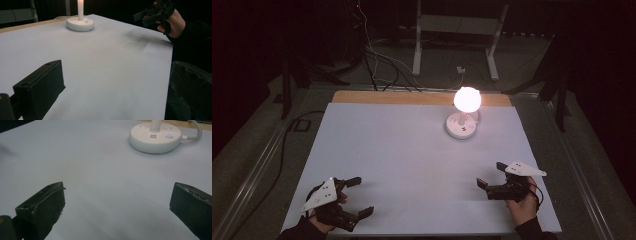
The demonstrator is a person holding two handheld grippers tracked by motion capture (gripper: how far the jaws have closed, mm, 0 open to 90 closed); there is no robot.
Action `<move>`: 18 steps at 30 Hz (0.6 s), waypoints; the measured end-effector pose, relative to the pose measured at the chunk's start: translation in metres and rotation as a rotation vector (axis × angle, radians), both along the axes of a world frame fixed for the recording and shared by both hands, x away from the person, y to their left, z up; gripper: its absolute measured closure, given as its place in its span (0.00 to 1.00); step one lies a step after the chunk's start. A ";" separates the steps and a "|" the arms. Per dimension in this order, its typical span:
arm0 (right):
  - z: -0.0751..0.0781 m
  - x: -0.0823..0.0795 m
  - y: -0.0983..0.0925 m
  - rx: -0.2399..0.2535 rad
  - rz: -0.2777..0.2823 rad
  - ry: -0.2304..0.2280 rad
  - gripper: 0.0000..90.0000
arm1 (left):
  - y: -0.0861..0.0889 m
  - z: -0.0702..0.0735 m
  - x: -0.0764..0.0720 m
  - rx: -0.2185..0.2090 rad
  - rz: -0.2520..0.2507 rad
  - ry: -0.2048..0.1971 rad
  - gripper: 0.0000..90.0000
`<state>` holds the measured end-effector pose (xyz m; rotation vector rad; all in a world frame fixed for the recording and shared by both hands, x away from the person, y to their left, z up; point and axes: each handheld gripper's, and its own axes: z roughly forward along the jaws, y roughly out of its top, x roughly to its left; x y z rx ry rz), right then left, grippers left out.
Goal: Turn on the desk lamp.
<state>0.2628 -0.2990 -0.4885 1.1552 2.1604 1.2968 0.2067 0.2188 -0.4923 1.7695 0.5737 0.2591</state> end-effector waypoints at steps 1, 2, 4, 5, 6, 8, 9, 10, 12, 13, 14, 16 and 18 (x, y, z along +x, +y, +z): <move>-0.001 -0.002 -0.001 0.000 0.000 0.004 0.00 | 0.000 0.000 0.000 0.000 0.000 0.000 0.00; -0.003 -0.004 -0.001 -0.004 0.000 0.010 0.00 | 0.000 0.000 0.000 -0.001 0.001 0.000 0.00; -0.006 -0.008 -0.001 -0.011 0.003 0.027 0.00 | 0.001 0.000 0.000 -0.003 0.002 0.000 0.00; -0.008 -0.009 -0.003 -0.014 -0.001 0.028 0.00 | 0.001 0.001 -0.001 -0.004 0.002 0.000 0.00; -0.009 -0.011 -0.004 -0.006 0.000 0.030 0.00 | 0.001 0.001 -0.001 -0.005 0.003 0.000 0.00; -0.012 -0.013 -0.005 -0.014 0.002 0.047 0.00 | 0.002 0.001 -0.001 -0.007 0.003 -0.001 0.00; -0.013 -0.014 -0.006 -0.027 0.005 0.048 0.00 | 0.002 0.001 -0.001 -0.006 0.003 -0.001 0.00; -0.014 -0.016 -0.007 -0.027 0.010 0.049 0.00 | 0.002 0.001 -0.001 -0.006 0.003 -0.002 0.00; -0.014 -0.017 -0.008 -0.042 -0.001 0.031 0.00 | 0.002 0.001 -0.001 -0.004 0.001 -0.004 0.00; -0.013 -0.017 -0.010 -0.046 -0.006 0.016 0.00 | 0.001 0.001 -0.001 -0.003 0.000 -0.002 0.00; -0.013 -0.016 -0.011 -0.039 -0.010 0.006 0.00 | 0.001 0.001 -0.001 -0.001 -0.002 -0.001 0.00; -0.012 -0.015 -0.014 -0.025 -0.022 -0.012 0.00 | 0.000 0.000 -0.001 0.000 -0.004 -0.002 0.00; -0.011 -0.013 -0.017 -0.009 -0.024 -0.015 0.00 | 0.000 0.000 -0.001 0.003 -0.004 -0.002 0.00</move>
